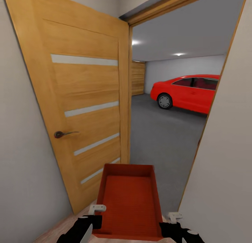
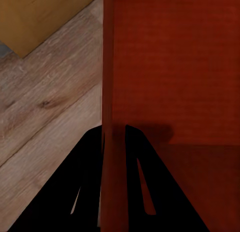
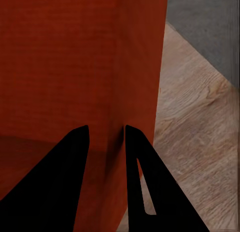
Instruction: Move the two storage containers from the living room to the garage. In the garage, place one container on the floor and stack the other container on top of it (either order is fine).
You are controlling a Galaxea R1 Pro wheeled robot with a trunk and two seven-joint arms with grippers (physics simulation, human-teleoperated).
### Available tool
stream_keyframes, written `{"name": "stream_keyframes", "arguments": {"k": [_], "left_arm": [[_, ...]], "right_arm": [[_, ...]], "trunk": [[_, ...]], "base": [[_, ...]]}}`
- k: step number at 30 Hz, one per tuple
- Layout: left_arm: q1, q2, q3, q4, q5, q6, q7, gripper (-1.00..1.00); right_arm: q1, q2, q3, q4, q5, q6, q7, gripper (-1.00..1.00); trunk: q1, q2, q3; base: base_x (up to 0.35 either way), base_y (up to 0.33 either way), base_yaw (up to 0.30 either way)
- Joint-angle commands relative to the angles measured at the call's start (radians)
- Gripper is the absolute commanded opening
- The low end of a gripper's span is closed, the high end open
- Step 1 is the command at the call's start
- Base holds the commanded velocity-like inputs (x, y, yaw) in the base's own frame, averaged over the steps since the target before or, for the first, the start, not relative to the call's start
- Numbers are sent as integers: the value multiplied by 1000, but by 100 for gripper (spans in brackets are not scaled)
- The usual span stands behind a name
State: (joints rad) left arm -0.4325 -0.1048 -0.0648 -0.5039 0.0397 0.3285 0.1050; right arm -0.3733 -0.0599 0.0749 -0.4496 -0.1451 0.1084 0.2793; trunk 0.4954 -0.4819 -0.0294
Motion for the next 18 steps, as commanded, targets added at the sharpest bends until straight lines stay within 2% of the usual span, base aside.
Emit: {"name": "stream_keyframes", "arguments": {"k": [1,11,18], "left_arm": [[-2,-5,13,-4,-7,9,35,-100],[-2,-4,14,-4,-7,9,35,-100],[-2,-4,14,-4,-7,9,35,-100]], "right_arm": [[1,0,13,-1,53,5,-14,-100],[1,0,13,-1,53,5,-13,-100],[1,0,13,-1,53,5,-13,-100]], "trunk": [[1,-2,-2],[1,-2,-2],[1,-2,-2]], "base": [[10,6,-278],[1,1,-277],[197,198,-277]]}}
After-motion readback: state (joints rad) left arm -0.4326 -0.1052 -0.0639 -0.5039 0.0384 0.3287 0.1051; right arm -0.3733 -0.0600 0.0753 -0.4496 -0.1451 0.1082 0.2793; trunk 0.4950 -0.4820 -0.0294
